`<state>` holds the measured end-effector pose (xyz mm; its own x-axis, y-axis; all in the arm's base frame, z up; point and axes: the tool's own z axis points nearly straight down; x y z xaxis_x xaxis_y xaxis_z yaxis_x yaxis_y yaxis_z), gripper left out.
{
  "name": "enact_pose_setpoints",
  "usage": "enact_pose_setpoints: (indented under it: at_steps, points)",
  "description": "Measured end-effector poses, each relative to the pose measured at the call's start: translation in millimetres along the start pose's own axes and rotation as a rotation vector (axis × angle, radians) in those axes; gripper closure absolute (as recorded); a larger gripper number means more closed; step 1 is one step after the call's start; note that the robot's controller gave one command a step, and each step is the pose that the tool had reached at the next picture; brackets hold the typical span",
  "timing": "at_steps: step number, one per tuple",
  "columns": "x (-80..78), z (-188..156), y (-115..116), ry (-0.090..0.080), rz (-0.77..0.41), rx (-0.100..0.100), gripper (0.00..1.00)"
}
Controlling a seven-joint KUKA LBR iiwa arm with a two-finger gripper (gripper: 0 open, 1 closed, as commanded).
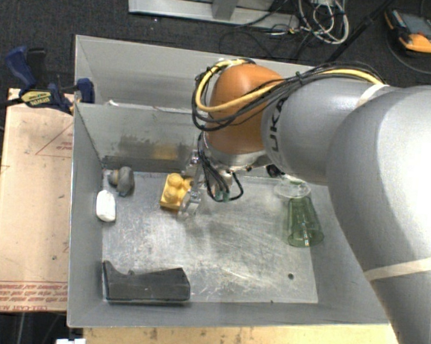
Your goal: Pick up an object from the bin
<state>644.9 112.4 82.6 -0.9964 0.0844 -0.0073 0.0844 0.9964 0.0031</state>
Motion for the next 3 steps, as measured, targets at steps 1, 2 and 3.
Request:
enact_pose_setpoints:
  at_steps: [1, 2, 3]
  points:
    - [0.0, 0, 0, 0.0, 0.0, 0.0, 1.0]
    - [0.7, -2, 0, 0.004, 0.0, 0.001, 1.0]
    - [2.5, -10, -1, 0.011, 0.0, 0.003, 1.0]
